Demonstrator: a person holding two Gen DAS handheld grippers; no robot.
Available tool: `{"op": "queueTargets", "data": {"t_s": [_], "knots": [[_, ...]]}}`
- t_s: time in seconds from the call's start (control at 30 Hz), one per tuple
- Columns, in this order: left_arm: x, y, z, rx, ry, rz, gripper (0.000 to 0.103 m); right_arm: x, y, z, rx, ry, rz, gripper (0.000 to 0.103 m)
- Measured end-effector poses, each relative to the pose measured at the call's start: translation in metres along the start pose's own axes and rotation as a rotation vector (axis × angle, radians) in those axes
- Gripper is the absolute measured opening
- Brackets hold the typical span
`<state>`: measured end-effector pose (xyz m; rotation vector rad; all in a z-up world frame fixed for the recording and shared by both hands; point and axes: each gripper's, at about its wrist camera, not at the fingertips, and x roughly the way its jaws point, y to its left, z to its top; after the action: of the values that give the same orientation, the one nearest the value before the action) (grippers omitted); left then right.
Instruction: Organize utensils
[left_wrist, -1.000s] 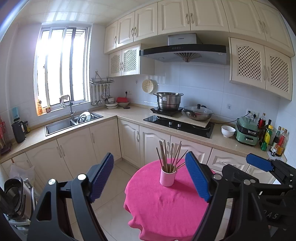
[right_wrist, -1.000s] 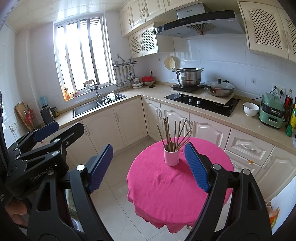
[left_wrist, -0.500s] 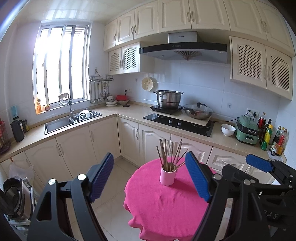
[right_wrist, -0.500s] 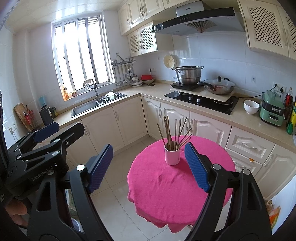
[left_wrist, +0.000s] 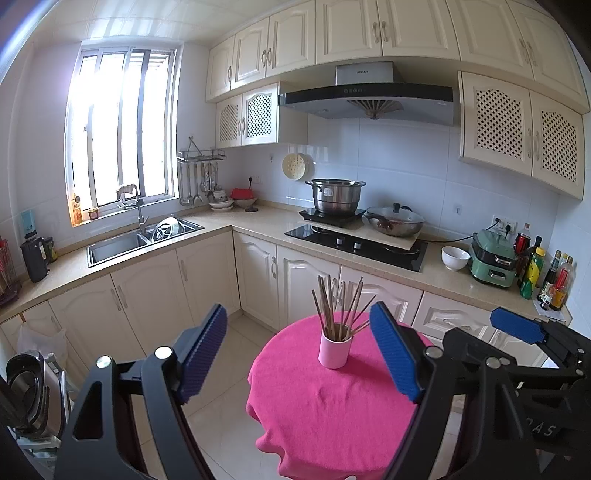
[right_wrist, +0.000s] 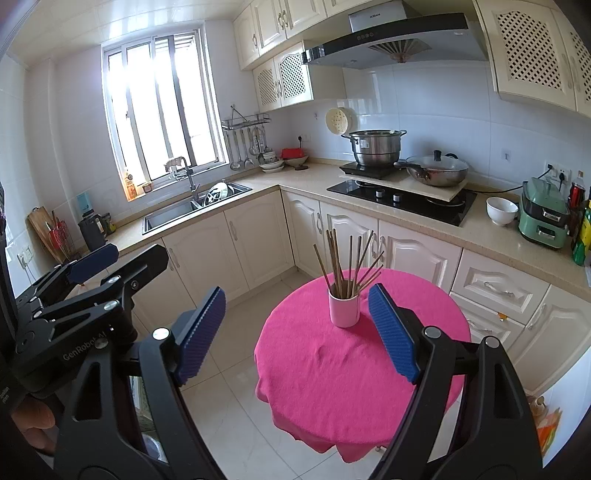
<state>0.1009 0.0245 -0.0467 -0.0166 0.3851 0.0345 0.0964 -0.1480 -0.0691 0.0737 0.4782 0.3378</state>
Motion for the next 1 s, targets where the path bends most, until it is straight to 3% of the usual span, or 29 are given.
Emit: {"op": "queueTargets", "data": {"t_s": [1.0], "knots": [[-0.0038, 0.0039, -0.004, 0.008, 0.005, 0.001, 0.078, 0.0004, -0.0008, -0.0049, 0.014, 0.006, 0.0, 0.079]]}}
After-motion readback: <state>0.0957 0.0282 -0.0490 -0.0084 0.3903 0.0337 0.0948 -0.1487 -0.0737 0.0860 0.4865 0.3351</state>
